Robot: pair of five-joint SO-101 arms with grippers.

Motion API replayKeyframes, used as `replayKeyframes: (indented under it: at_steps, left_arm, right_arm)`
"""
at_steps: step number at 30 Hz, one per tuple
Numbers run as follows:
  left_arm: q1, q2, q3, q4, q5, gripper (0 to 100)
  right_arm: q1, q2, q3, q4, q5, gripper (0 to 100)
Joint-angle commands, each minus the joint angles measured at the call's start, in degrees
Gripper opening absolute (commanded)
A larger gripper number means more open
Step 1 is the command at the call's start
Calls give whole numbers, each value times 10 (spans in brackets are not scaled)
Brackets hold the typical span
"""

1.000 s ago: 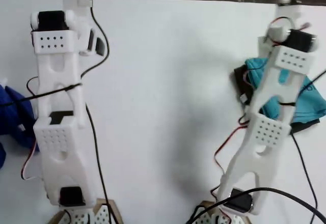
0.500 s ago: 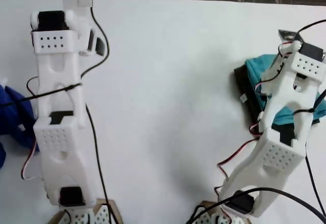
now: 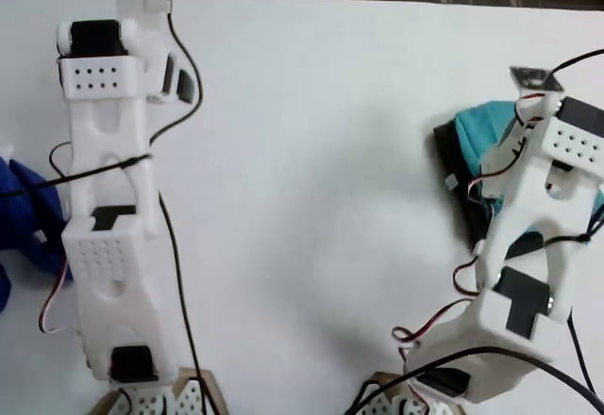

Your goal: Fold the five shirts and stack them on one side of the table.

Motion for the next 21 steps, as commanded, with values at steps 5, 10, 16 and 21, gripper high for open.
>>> replayKeyframes:
  at_steps: [5, 10, 16, 21]
  left_arm:
    - [-4, -47, -8, 6, -5, 245]
    - [-14, -47, -8, 6, -6, 245]
    - [-18, -47, -4, 6, -5, 245]
    - [-27, -49, -8, 9, -3, 245]
  right_arm:
    - [8, -29, 42, -139, 0, 137]
    - [19, -2, 103, -156, 0, 137]
    - [26, -35, 117, -127, 3, 137]
    - [23, -145, 130, -127, 4, 139]
